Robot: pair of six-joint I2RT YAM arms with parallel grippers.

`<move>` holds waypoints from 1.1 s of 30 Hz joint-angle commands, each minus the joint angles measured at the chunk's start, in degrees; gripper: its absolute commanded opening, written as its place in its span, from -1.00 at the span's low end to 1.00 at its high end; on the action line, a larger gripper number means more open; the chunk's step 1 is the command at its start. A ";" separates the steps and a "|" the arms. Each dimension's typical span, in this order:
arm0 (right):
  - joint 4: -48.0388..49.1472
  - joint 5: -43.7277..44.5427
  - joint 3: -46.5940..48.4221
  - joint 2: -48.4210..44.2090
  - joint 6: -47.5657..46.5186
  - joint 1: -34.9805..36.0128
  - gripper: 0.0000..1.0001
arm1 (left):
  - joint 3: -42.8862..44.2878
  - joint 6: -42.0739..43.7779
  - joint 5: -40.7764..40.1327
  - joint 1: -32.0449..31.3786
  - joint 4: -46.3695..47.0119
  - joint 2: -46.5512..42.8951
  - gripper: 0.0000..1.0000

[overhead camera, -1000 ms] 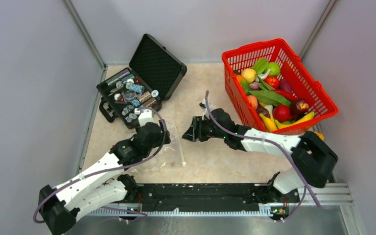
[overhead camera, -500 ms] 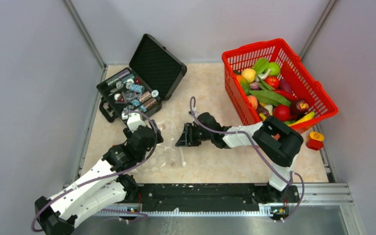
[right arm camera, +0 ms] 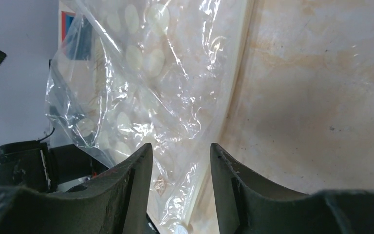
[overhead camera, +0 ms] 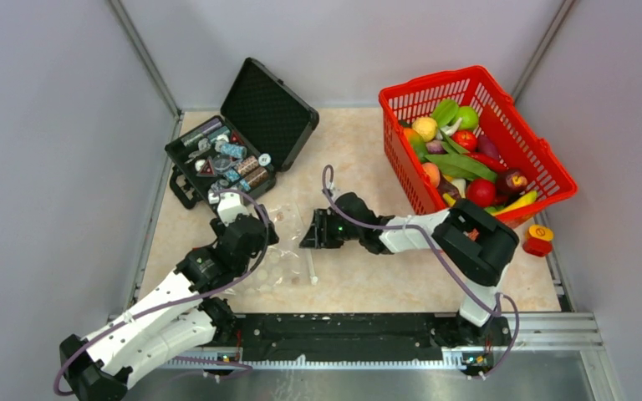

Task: Place the food in the zip-top bag and seal the zipper
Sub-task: Pick up the zipper food storage bag at the center of the board.

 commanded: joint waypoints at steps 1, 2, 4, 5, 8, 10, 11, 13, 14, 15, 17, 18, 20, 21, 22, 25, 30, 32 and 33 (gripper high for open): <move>-1.51 4.90 0.12 -4.43 -3.10 0.73 -0.06 | 0.15 1.07 -0.20 0.36 2.53 0.77 0.68; -1.46 4.39 0.22 -3.92 -2.99 0.71 -0.06 | 0.15 1.20 -0.15 0.36 2.64 1.11 0.68; -0.19 2.65 0.29 -2.37 -2.05 0.75 -0.08 | 0.34 1.28 0.02 0.44 2.69 1.90 0.69; -0.13 2.27 0.44 -1.62 -1.30 0.83 -0.08 | 0.45 1.31 0.18 0.44 2.74 2.22 0.69; 0.78 1.28 0.68 0.01 -0.68 1.02 -0.09 | 0.64 1.27 0.45 0.44 2.76 2.50 0.69; 1.56 0.64 0.68 0.63 -0.64 1.18 -0.09 | 0.55 1.39 0.47 0.44 2.91 2.27 0.69; 2.16 0.14 0.69 0.87 -0.41 1.17 -0.11 | 0.50 1.49 0.49 0.44 3.00 2.18 0.69; 3.01 -0.73 0.76 1.70 0.37 1.15 -0.13 | 0.41 1.61 0.40 0.44 3.03 2.09 0.69; 3.40 -1.11 0.78 2.07 0.68 1.21 -0.13 | 0.41 1.66 0.39 0.44 3.03 2.10 0.69; 4.06 -1.43 0.70 2.38 0.83 1.32 -0.13 | 0.43 1.67 0.39 0.44 3.11 2.11 0.69; 5.23 -1.78 0.26 2.58 1.38 1.38 -0.17 | 0.50 1.64 0.59 0.46 3.22 2.21 0.69; 6.07 -1.86 -0.12 2.52 1.62 1.39 -0.20 | 0.43 1.64 0.69 0.52 3.24 2.34 0.69; 7.99 -2.45 -0.71 2.54 2.18 1.34 -0.23 | 0.41 1.83 0.82 0.53 3.44 2.49 0.68; 8.93 -3.09 -0.90 2.73 2.51 1.39 -0.29 | 0.41 1.83 1.06 0.53 3.52 2.63 0.68; 10.02 -3.48 -1.09 2.92 3.05 1.35 -0.36 | 0.41 1.99 1.15 0.53 3.59 2.71 0.68; 12.62 -3.97 -2.11 3.33 4.21 1.34 -0.38 | 0.41 2.13 1.66 0.53 3.80 2.97 0.67; 15.81 -4.91 -2.87 3.86 5.42 1.40 -0.41 | 0.10 2.10 2.31 0.53 4.51 3.39 0.67; 17.35 -5.64 -2.91 4.32 6.32 1.39 -0.41 | -0.13 1.85 2.40 0.58 4.78 3.59 0.67; 18.12 -5.96 -2.84 4.65 6.79 1.36 -0.40 | -0.26 1.75 2.52 0.61 4.99 3.67 0.67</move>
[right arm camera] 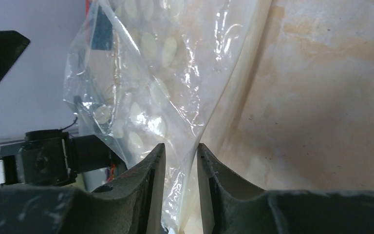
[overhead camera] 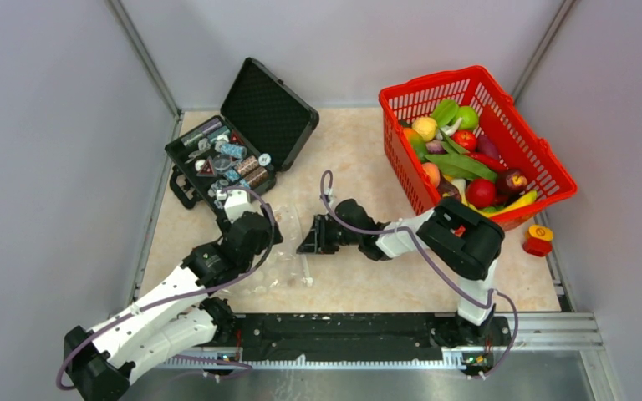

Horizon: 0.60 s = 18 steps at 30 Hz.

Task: Place the food in the zip-top bag and seal the zipper
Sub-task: Pick up the zipper food storage bag at the center of the board.

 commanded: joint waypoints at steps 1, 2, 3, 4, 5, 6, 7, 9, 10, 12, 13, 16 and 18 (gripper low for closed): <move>8.13 -2.23 -0.34 1.25 2.69 0.73 -0.40 | -0.45 -0.04 0.74 0.29 2.77 0.66 0.67; 9.56 -2.37 -0.58 1.60 3.32 0.80 -0.40 | -0.60 -0.09 0.95 0.29 2.91 0.74 0.67; 10.77 -2.44 -0.84 2.07 4.13 0.81 -0.40 | -0.66 -0.13 1.06 0.29 3.00 0.82 0.67; 11.74 -2.53 -0.92 2.38 4.69 0.85 -0.40 | -0.65 -0.12 1.20 0.27 3.13 0.87 0.67; 11.97 -2.56 -0.78 2.73 4.92 0.78 -0.40 | -0.68 -0.06 1.17 0.29 3.18 0.87 0.67; 11.77 -2.49 -0.57 3.04 4.95 0.85 -0.40 | -0.60 -0.02 1.17 0.29 3.19 1.01 0.67; 11.51 -2.55 -0.36 3.22 4.70 0.78 -0.41 | -0.57 0.02 1.23 0.29 3.19 1.02 0.67; 9.17 -2.09 0.21 3.18 3.32 1.04 -0.51 | -0.54 0.17 1.19 0.34 3.07 0.91 0.66; 7.64 -1.62 0.56 2.89 2.32 1.23 -0.53 | -0.49 0.19 1.09 0.37 3.09 0.89 0.67; 4.54 -0.64 1.34 2.38 -0.01 1.67 -0.54 | -0.57 0.22 1.14 0.38 3.31 0.88 0.67; 3.85 -0.60 1.62 2.23 -1.06 1.92 -0.57 | -0.61 0.27 1.21 0.46 3.48 0.96 0.67; 3.49 0.27 1.53 1.23 -3.13 2.82 -0.81 | -0.32 0.17 1.62 0.60 3.89 1.50 0.67; 4.89 1.69 0.33 -0.63 -4.61 3.47 -1.00 | 0.15 0.42 2.40 0.87 4.19 2.04 0.68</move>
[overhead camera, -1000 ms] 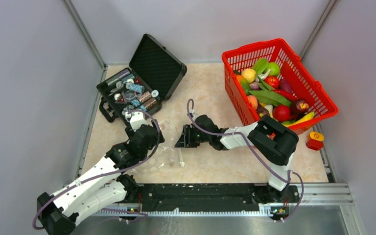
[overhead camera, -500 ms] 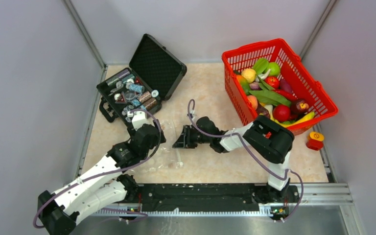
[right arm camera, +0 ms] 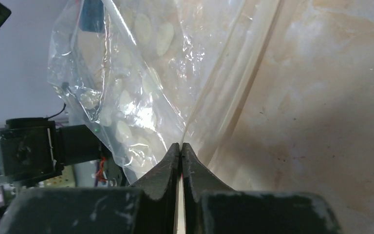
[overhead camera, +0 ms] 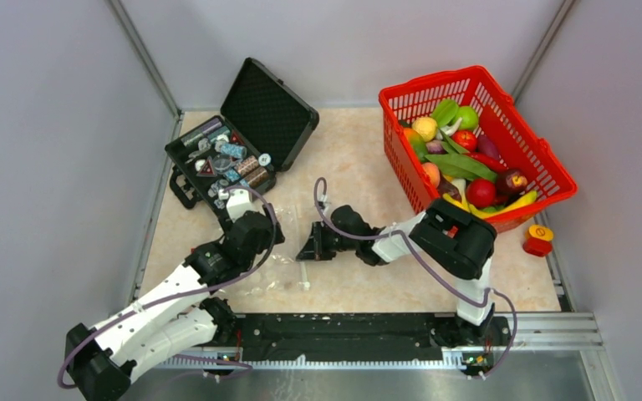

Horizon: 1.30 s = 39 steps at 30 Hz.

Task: Place the food in the zip-top bag and seal the zipper
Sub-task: Pick up the zipper food storage bag at the center of the board.

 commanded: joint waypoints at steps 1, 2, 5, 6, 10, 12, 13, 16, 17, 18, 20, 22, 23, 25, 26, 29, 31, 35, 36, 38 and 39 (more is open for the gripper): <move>3.60 3.71 -0.82 -4.62 -5.40 2.30 -1.00 | 0.82 0.55 1.82 0.81 3.26 1.34 0.69; 4.91 5.23 -2.41 -6.51 -6.53 2.68 -1.00 | 1.37 0.70 2.46 1.03 3.19 1.74 0.69; 4.05 11.21 -5.43 -12.83 -12.53 4.42 -1.00 | 3.74 1.28 5.20 1.79 2.39 2.84 0.72; 2.90 13.12 -5.86 -14.71 -14.85 5.13 -1.00 | 4.75 1.21 6.11 1.97 2.01 3.20 0.73; -0.89 16.61 -6.24 -19.07 -19.66 7.10 -1.00 | 9.24 2.10 11.47 2.05 2.93 4.00 0.77; -2.53 18.50 -6.29 -20.34 -20.43 7.88 -1.00 | 11.48 3.86 17.02 2.01 4.44 5.06 0.78; -2.62 20.05 -6.60 -21.14 -21.00 8.48 -1.00 | 12.32 5.25 19.54 1.99 5.41 5.59 0.79; -3.99 25.32 -6.86 -23.72 -21.92 10.34 -1.00 | 15.15 5.54 23.97 1.97 4.99 8.20 0.78; -4.92 26.56 -6.62 -24.21 -21.85 10.52 -1.00 | 15.98 5.48 23.88 1.99 3.99 8.89 0.76; -6.04 28.00 -6.29 -24.78 -21.48 10.67 -1.00 | 16.41 5.74 23.66 1.95 3.33 9.61 0.74; -7.62 30.59 -6.09 -25.87 -21.40 11.18 -1.00 | 17.15 5.97 23.22 1.93 1.87 10.83 0.71; -7.82 33.05 -6.26 -26.87 -22.44 11.92 -1.00 | 17.85 6.13 23.52 1.94 1.49 12.31 0.69; -8.19 33.79 -6.12 -27.24 -22.97 12.40 -1.00 | 18.37 6.04 23.60 1.94 1.28 13.13 0.67; -8.40 35.04 -6.41 -27.92 -23.24 12.90 -1.00 | 19.89 5.63 22.32 1.86 -0.54 15.42 0.64; -7.66 35.51 -6.85 -28.34 -23.24 13.11 -1.00 | 20.74 5.08 20.80 1.81 -1.77 16.30 0.63; -7.02 36.80 -7.34 -28.97 -23.76 13.78 -1.00 | 21.98 4.95 18.52 1.77 -3.54 17.58 0.61; -7.91 37.80 -6.84 -29.02 -24.30 14.07 -1.00 | 22.30 5.25 18.83 1.76 -3.13 18.07 0.58; -8.50 39.49 -6.33 -29.32 -25.56 14.79 -1.00 | 23.58 6.12 19.06 1.60 -4.38 20.02 0.50; -8.73 39.95 -6.17 -29.38 -25.68 14.96 -1.00 | 23.73 6.20 18.92 1.47 -4.73 20.39 0.47; -8.79 40.78 -6.05 -29.47 -25.75 15.26 -1.00 | 23.96 6.62 18.45 1.22 -5.10 20.90 0.38; -8.97 41.26 -5.90 -29.54 -25.67 15.28 -1.00 | 24.14 6.72 17.75 1.05 -5.53 21.03 0.36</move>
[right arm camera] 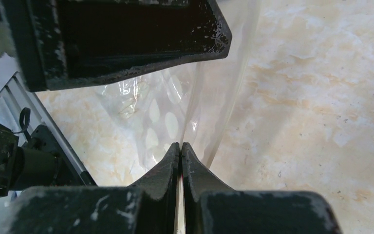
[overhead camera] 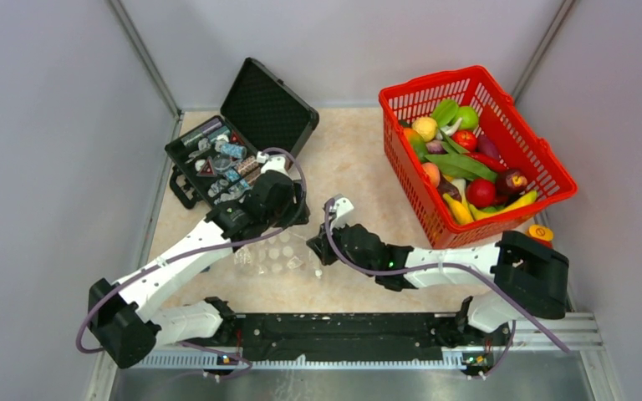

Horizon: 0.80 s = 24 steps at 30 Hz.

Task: Place the food in the zip-top bag and seal the zipper
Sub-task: Pick up the zipper food storage bag at the center of the board.

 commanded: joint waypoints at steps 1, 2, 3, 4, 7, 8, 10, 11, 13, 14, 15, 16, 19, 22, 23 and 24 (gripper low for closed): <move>0.20 4.04 1.20 -2.31 -1.28 1.30 -1.00 | 2.72 1.40 -2.77 -0.82 -1.86 0.90 0.34; -0.39 4.45 1.52 -2.34 -1.05 1.28 -1.00 | 2.88 1.63 -3.41 -1.00 -2.24 0.86 0.31; -0.89 5.08 1.72 -2.26 -0.60 1.34 -1.00 | 3.00 1.74 -3.91 -1.31 -2.51 0.76 0.30; -1.15 5.31 1.87 -2.21 -0.43 1.30 -1.00 | 3.03 1.81 -4.14 -1.50 -2.67 0.61 0.29; -0.75 4.58 1.93 -2.37 -0.63 1.38 -1.00 | 2.96 2.33 -4.19 -1.98 -2.43 0.78 0.21; -0.36 4.26 1.90 -2.44 -1.04 1.48 -1.00 | 3.01 2.42 -4.21 -2.12 -2.43 1.22 0.20; 0.38 4.13 1.97 -2.61 -1.91 2.01 -1.00 | 3.14 2.41 -4.26 -2.39 -2.43 2.14 0.23; 0.76 4.04 1.98 -2.73 -2.24 2.22 -1.00 | 3.14 2.28 -4.30 -2.62 -2.47 2.55 0.23; 1.60 4.03 1.85 -3.02 -2.32 2.51 -1.00 | 3.23 1.88 -4.79 -3.21 -2.31 3.30 0.23; 1.96 4.10 1.76 -3.17 -2.10 2.64 -1.00 | 3.21 1.82 -5.29 -3.62 -2.26 3.54 0.22; 2.41 4.06 1.58 -3.38 -1.48 2.65 -1.00 | 3.21 1.65 -5.79 -3.93 -2.25 3.81 0.21; 2.97 4.14 1.44 -3.58 -1.12 2.61 -1.00 | 3.14 1.54 -5.92 -4.16 -2.14 3.96 0.20; 5.22 3.20 0.84 -3.68 -0.39 2.60 -1.00 | 2.56 1.47 -5.88 -4.55 -1.52 4.41 0.07; 5.51 1.88 1.18 -3.23 -0.33 2.65 -1.00 | 2.08 1.51 -6.16 -4.57 -1.16 4.57 -0.09; 5.53 1.47 1.08 -3.20 -0.25 2.67 -1.00 | 2.00 1.59 -6.30 -4.63 -1.11 4.59 -0.21; 5.71 1.21 0.83 -3.26 -0.18 2.60 -1.00 | 1.91 1.67 -6.46 -4.60 -1.11 4.53 -0.36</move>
